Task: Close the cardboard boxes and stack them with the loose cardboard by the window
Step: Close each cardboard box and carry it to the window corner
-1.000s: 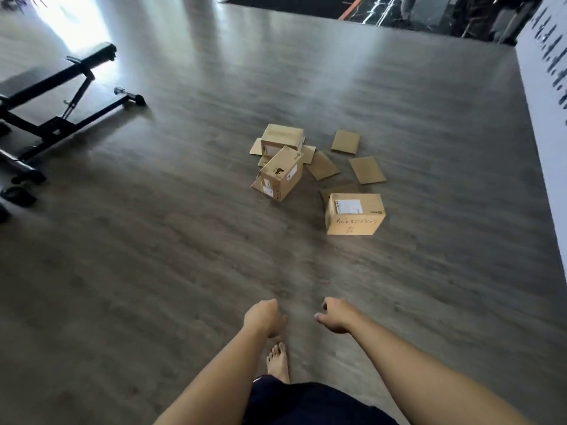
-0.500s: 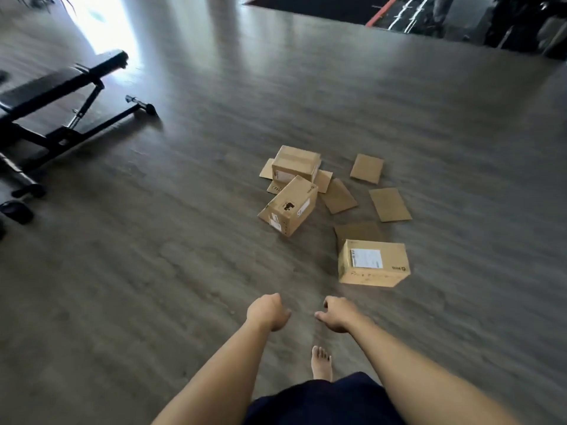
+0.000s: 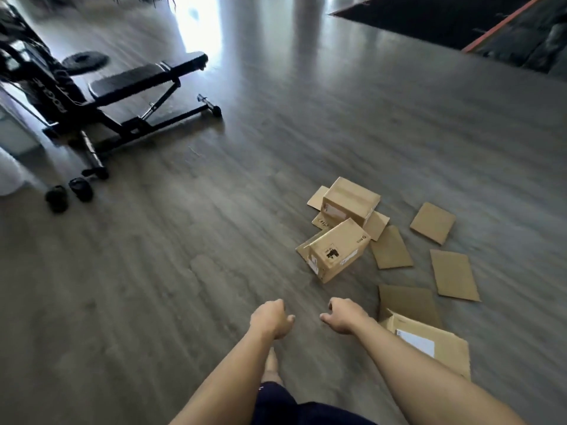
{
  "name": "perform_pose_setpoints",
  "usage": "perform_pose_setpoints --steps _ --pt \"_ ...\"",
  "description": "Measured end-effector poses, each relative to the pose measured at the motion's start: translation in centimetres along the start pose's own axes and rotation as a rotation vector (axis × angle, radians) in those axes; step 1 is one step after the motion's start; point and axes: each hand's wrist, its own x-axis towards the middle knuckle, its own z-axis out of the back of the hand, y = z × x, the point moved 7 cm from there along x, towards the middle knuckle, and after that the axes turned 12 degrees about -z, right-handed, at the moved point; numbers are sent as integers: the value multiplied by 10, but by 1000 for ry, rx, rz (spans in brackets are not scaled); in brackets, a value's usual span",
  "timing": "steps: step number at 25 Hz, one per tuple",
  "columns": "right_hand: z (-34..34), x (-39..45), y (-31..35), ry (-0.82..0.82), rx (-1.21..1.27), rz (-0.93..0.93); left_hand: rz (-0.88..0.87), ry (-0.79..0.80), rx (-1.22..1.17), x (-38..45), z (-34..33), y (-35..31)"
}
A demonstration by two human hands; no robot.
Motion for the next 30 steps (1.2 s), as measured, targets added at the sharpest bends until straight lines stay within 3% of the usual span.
perform_pose_setpoints --steps 10,17,25,30 --pt "139 120 170 -24 91 10 -27 -28 85 170 196 83" --pt "203 211 219 24 123 -78 -79 38 94 283 266 88" --pt "349 339 307 -7 118 -45 -55 -2 154 427 410 106" --pt "407 394 337 6 189 -106 -110 63 203 513 468 93"
